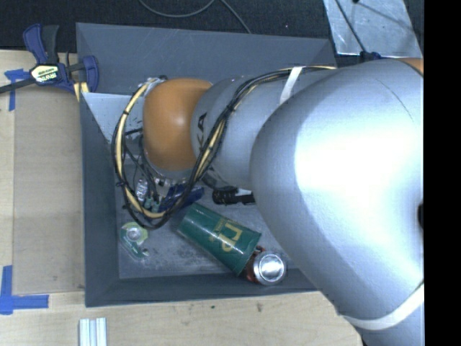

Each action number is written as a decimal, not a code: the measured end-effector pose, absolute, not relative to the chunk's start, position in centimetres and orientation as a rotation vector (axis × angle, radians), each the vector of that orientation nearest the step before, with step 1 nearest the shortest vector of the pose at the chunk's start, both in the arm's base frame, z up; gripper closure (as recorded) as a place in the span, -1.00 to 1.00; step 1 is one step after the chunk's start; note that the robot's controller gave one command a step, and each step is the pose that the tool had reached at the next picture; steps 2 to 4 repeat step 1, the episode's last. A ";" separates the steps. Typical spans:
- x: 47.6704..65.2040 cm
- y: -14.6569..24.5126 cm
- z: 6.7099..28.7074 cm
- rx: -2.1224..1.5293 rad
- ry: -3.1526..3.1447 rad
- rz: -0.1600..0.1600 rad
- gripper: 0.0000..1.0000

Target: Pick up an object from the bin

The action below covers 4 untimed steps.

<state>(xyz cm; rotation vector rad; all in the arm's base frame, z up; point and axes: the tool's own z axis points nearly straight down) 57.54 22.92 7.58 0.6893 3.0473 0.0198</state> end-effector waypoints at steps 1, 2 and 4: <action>57.5 22.8 8.4 0.690 3.049 0.017 1.00; 57.5 22.8 8.4 0.690 3.049 0.017 1.00; 57.5 22.8 8.4 0.690 3.049 0.017 1.00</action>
Offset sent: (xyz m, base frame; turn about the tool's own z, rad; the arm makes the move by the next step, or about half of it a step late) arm -0.0003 -0.0001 0.0742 0.0000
